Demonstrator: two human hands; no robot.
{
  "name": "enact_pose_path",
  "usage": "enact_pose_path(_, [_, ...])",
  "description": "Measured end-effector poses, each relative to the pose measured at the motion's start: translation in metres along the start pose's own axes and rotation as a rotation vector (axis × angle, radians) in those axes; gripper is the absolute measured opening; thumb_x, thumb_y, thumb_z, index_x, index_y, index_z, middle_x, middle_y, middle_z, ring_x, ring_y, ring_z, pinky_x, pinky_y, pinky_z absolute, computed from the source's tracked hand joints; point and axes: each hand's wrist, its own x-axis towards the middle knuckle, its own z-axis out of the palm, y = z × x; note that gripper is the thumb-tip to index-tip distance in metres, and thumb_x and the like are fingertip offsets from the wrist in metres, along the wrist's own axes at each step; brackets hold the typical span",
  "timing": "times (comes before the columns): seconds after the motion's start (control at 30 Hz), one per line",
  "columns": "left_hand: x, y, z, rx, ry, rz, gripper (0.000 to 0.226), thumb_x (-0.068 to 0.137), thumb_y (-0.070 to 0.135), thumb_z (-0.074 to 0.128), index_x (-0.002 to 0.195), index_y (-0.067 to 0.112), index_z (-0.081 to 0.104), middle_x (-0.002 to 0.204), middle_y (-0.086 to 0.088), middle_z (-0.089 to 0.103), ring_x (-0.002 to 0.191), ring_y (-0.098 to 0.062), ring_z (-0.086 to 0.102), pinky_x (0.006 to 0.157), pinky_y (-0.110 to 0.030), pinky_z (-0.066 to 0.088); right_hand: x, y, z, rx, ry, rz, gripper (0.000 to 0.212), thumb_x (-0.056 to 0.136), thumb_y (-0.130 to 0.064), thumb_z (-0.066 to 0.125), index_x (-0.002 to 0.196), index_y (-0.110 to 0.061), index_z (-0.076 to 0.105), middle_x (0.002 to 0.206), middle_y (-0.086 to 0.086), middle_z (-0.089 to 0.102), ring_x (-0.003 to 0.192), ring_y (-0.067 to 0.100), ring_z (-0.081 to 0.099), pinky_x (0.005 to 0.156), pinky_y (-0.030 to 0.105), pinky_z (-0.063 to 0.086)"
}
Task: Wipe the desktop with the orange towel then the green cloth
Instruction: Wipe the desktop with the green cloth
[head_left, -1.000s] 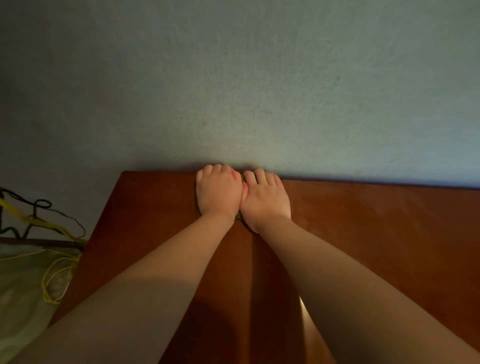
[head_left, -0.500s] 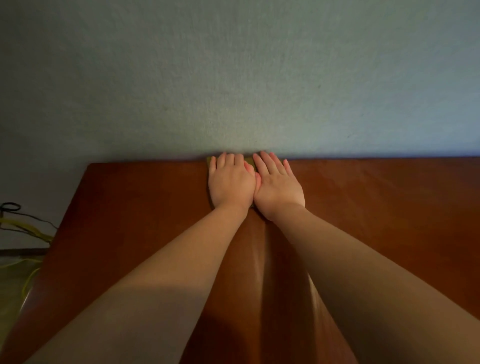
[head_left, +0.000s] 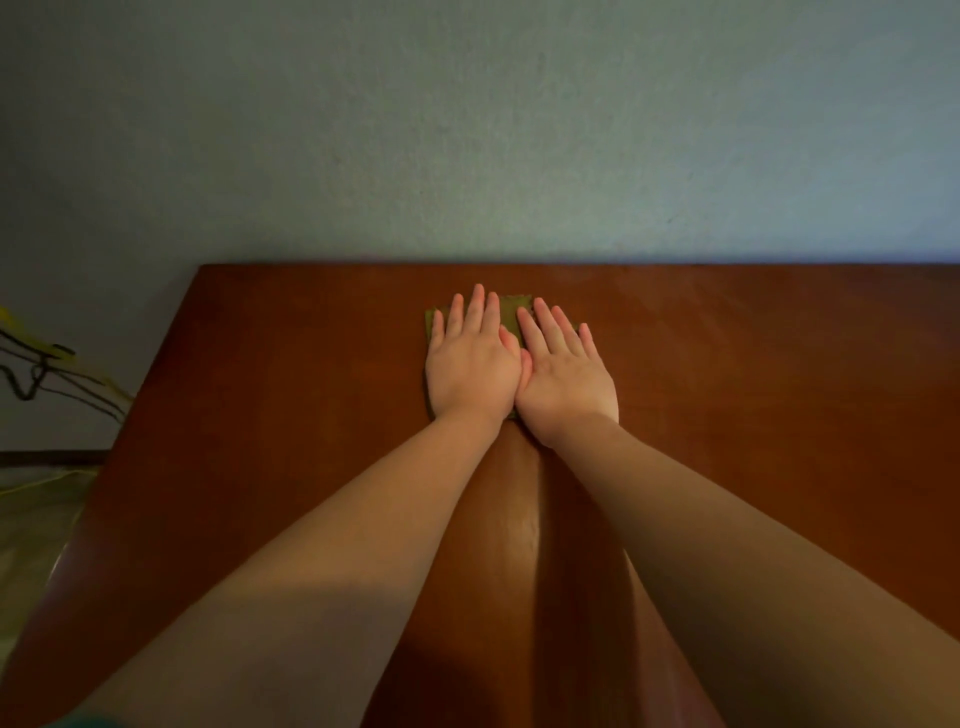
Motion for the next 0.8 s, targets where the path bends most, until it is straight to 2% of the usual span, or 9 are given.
enact_pose_path(0.8, [-0.245,0.016,0.002,0.098,-0.023,-0.035,0.053,0.101,0.039,0.012,0.151,0.020,0.007,0.160,-0.001,0.003,0.147,-0.020,0.002,0.119,-0.037,0.003,-0.239,-0.007,0.028,-0.001,-0.020,-0.049,0.052,0.103,-0.036,0.005,0.152,-0.024,-0.002,0.160,-0.003,-0.010,0.146,0.013,-0.013,0.117,0.032,-0.010])
